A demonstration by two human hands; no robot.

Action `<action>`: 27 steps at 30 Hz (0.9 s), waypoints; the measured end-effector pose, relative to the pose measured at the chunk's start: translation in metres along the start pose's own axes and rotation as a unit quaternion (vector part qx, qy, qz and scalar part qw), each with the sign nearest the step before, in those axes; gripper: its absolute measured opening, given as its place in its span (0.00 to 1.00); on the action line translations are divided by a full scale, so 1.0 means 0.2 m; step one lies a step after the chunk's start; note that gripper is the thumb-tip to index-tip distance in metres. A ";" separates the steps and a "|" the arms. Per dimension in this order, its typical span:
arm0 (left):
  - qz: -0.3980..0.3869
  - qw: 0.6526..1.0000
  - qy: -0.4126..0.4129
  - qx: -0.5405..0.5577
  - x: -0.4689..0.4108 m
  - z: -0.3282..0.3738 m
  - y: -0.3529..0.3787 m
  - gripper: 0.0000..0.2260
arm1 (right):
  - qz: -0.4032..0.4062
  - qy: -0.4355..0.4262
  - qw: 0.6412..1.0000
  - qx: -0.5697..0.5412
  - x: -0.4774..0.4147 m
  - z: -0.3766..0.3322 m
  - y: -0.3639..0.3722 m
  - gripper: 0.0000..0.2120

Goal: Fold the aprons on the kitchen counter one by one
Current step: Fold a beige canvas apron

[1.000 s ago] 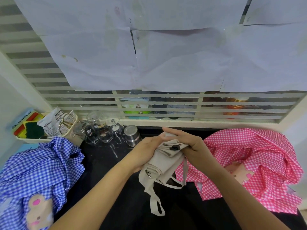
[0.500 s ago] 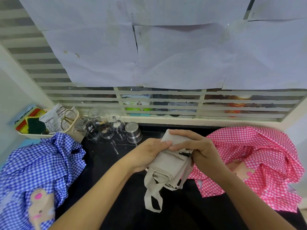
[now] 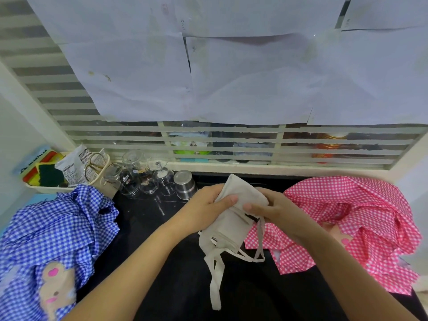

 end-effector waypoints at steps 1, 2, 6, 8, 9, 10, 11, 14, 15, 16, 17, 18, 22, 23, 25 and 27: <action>0.016 1.000 -0.010 0.017 0.00 -0.02 -0.01 0.07 | -0.012 0.007 1.000 0.000 0.00 0.00 0.01 0.19; 0.039 0.999 -0.018 0.032 -0.01 -0.04 -0.03 0.08 | -0.022 0.014 1.000 0.010 0.01 0.00 0.02 0.19; 0.188 0.962 -0.093 0.174 -0.01 -0.17 -0.17 0.09 | 0.009 0.037 0.992 0.122 0.00 0.04 -0.02 0.12; 0.234 0.918 -0.140 0.287 0.00 -0.25 -0.20 0.07 | 0.037 0.015 0.978 0.202 0.00 0.02 -0.08 0.10; 0.250 0.897 -0.156 0.331 0.00 -0.29 -0.21 0.07 | 0.053 0.002 0.974 0.218 0.01 -0.01 -0.11 0.11; 0.266 0.876 -0.171 0.364 0.01 -0.32 -0.22 0.07 | 0.072 -0.013 0.974 0.214 0.02 -0.04 -0.15 0.13; 0.280 0.860 -0.184 0.385 0.02 -0.36 -0.23 0.08 | 0.094 -0.027 0.976 0.195 0.03 -0.07 -0.19 0.13; 0.305 0.833 -0.219 0.406 0.05 -0.45 -0.24 0.08 | 0.147 -0.050 0.987 0.032 0.05 -0.12 -0.29 0.17; 0.301 0.833 -0.227 0.405 0.05 -0.47 -0.23 0.08 | 0.147 -0.059 0.985 -0.065 0.04 -0.13 -0.30 0.20; 0.292 0.836 -0.232 0.403 0.05 -0.48 -0.21 0.08 | 0.137 -0.067 0.973 -0.175 0.02 -0.14 -0.31 0.21; 0.283 0.840 -0.235 0.399 0.04 -0.49 -0.19 0.08 | 0.132 -0.072 0.947 -0.285 0.01 -0.14 -0.32 0.20; 0.276 0.842 -0.234 0.399 0.03 -0.48 -0.17 0.08 | 0.134 -0.078 0.911 -0.382 -0.01 -0.13 -0.33 0.19; 0.260 0.849 -0.205 0.412 -0.01 -0.45 -0.14 0.08 | 0.225 -0.065 0.864 -0.445 -0.08 0.01 -0.42 0.13; 0.253 0.853 -0.195 0.412 -0.02 -0.44 -0.13 0.08 | 0.268 -0.042 0.905 -0.328 -0.09 0.05 -0.45 0.12; 0.240 0.868 -0.172 0.399 -0.04 -0.41 -0.12 0.07 | 0.312 0.015 0.949 0.041 -0.09 0.05 -0.45 0.11; 0.236 0.888 -0.147 0.366 -0.06 -0.37 -0.12 0.07 | 0.258 0.023 0.897 0.357 -0.13 0.03 -0.35 0.10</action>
Point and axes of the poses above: each hand's wrist, its own x-axis away from the middle knuckle, its own y-axis out of the palm, z = x × y, the point moved 8 cm from there along -x, towards the middle knuckle, and after that the axes turned 14 degrees about x, right-handed, at the moved point
